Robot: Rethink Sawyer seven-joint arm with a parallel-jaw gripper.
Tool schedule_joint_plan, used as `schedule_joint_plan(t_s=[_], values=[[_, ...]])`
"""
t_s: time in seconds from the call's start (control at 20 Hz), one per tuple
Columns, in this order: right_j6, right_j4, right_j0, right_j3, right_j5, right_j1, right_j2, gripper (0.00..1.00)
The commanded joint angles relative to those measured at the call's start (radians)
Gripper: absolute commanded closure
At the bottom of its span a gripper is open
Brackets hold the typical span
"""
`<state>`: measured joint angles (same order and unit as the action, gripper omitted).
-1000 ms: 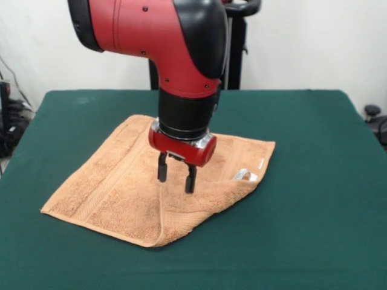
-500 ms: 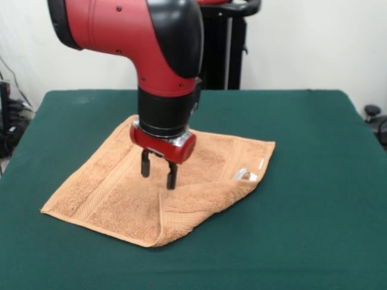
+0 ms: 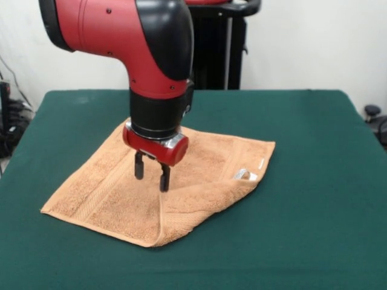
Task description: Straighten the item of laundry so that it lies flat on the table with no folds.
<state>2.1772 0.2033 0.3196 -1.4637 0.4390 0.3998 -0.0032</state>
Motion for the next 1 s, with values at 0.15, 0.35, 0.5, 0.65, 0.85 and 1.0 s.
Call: schedule_joint_plan(t_s=[0.15,0.35,0.5,0.65,0.85,1.0], values=[[0.086,-0.001,-0.055,0.005,-0.07,-0.106,0.064,0.0],[0.094,-0.015,-0.068,0.015,-0.049,-0.1,0.058,0.0],[0.094,-0.023,-0.073,0.012,-0.027,-0.084,0.058,0.0],[0.082,-0.028,-0.063,0.012,-0.005,-0.071,0.063,0.0],[0.07,-0.032,-0.053,0.017,0.015,-0.063,0.067,0.0],[0.063,-0.034,-0.049,0.014,0.034,-0.05,0.068,0.0]])
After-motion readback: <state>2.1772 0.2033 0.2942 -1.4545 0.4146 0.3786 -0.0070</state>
